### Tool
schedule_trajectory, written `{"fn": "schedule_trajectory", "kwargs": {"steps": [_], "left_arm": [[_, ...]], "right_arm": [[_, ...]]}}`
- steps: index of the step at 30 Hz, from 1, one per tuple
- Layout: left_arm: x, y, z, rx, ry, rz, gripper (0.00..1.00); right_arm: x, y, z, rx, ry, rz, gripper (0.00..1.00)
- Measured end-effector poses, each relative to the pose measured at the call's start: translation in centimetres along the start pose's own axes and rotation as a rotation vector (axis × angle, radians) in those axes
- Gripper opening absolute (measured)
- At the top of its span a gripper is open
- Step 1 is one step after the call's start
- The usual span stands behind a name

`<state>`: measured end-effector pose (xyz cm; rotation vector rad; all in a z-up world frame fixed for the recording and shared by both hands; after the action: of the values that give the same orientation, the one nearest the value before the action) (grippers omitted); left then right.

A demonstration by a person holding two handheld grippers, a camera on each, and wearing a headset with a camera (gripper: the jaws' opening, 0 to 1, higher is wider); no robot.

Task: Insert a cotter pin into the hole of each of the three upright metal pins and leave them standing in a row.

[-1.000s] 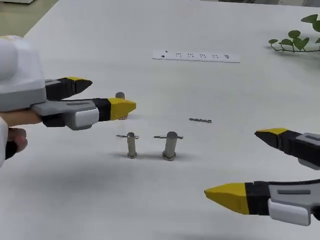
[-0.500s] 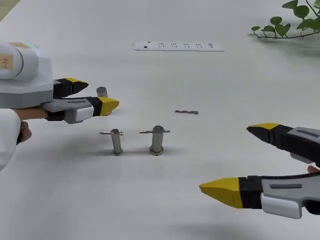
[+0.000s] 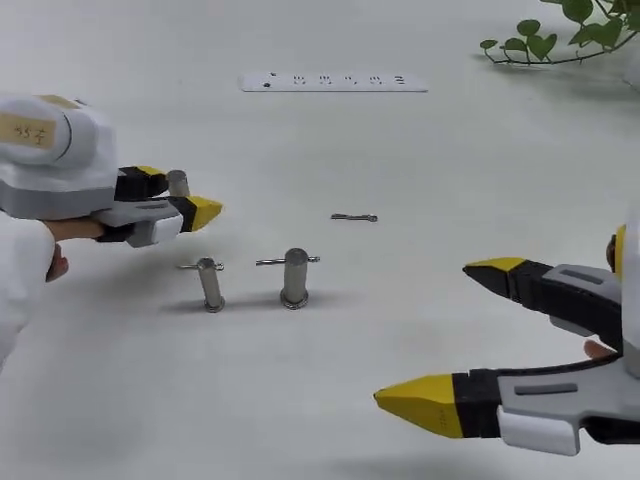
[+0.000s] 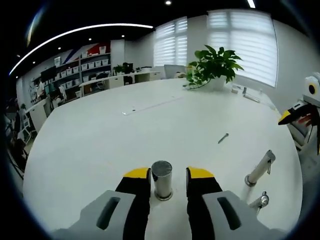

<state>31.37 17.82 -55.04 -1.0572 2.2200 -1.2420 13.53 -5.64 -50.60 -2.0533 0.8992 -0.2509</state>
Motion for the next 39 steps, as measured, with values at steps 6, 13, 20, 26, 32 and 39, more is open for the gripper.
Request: {"fn": "schedule_trajectory", "kwargs": {"steps": [6,13,20,26,32,39], "left_arm": [[-0.5,-0.2,-0.1,0.007,-0.015,0.039,0.11],[-0.5,-0.1,-0.4,-0.004,0.008,0.050,0.11],[-0.5,-0.1,-0.4,-0.002,0.010,0.051,0.10],[-0.9,-0.5,-1.3,-0.022,-0.003,0.062,0.10],[-0.8,-2.0,-3.3,0.001,-0.009,0.046,0.10],[0.7,-5.3,-6.1,0.070,0.008,0.048,0.10]], "right_arm": [[-0.1,0.3,0.1,-0.003,0.002,0.018,0.91],[-0.4,0.5,0.5,-0.006,-0.012,0.023,0.90],[-0.6,0.5,0.6,-0.019,-0.020,0.013,0.90],[-0.4,0.1,0.3,-0.006,-0.009,0.008,0.90],[-0.1,0.0,-0.1,0.007,0.002,0.010,0.89],[0.0,-0.3,-0.6,0.020,0.008,-0.001,0.89]]}}
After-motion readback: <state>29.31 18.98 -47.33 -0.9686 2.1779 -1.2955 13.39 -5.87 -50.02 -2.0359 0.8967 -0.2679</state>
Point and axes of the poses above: the centre of the closed fingertips' face, and the gripper's own axes: z roughly forward along the fingers, x roughly to its right, y roughly out of its underside, the point moved 5 cm from there along -z, roughly backward along the fingers, and after that the axes turned 4 degrees about -x, right-handed, at the moved point
